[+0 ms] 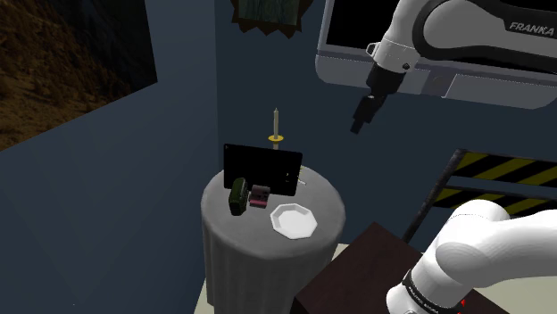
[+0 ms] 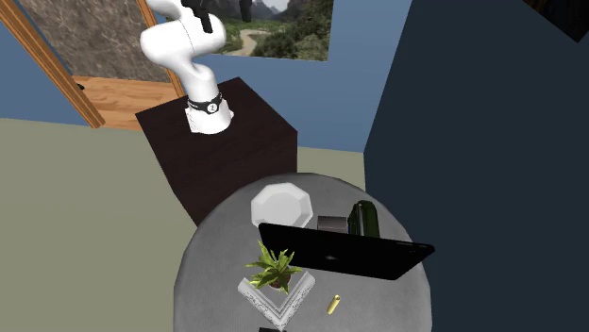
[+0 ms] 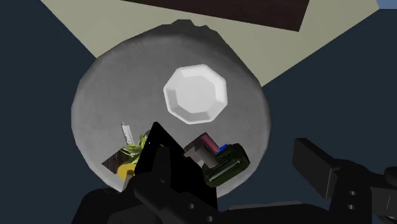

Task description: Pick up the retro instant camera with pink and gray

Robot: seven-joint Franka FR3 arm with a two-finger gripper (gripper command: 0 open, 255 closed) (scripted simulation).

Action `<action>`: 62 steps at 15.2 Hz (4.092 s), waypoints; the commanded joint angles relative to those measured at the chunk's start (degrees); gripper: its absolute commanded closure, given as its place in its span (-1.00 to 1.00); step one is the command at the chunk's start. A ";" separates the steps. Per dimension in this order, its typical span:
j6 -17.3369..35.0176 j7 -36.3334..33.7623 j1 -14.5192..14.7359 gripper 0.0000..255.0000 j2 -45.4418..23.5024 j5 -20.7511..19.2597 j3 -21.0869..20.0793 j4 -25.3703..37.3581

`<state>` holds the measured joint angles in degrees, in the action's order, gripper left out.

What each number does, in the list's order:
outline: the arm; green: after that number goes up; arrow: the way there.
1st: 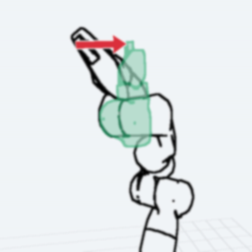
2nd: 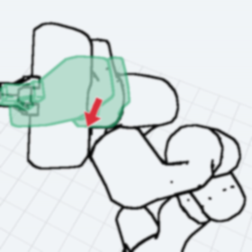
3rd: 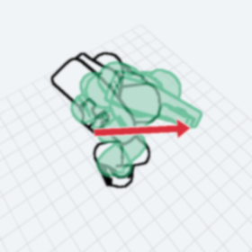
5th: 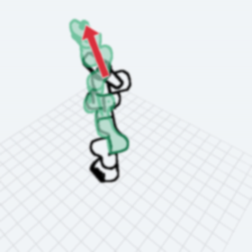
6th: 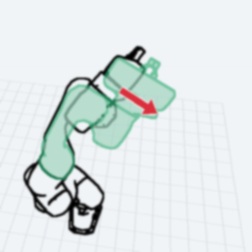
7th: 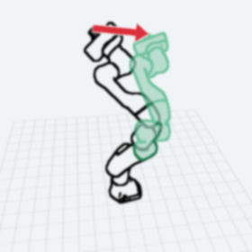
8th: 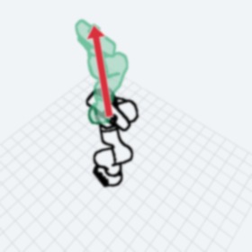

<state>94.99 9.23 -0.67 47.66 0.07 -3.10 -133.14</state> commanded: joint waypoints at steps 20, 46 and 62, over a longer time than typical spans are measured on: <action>34.04 5.79 1.26 -1.00 -31.99 -0.21 0.84 -4.26; 55.31 10.08 2.39 -1.00 -77.76 -1.69 0.37 17.95; 53.08 10.18 2.29 1.00 -75.28 -1.53 0.24 17.71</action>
<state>148.63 19.41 1.63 -28.26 -1.50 -2.83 -115.37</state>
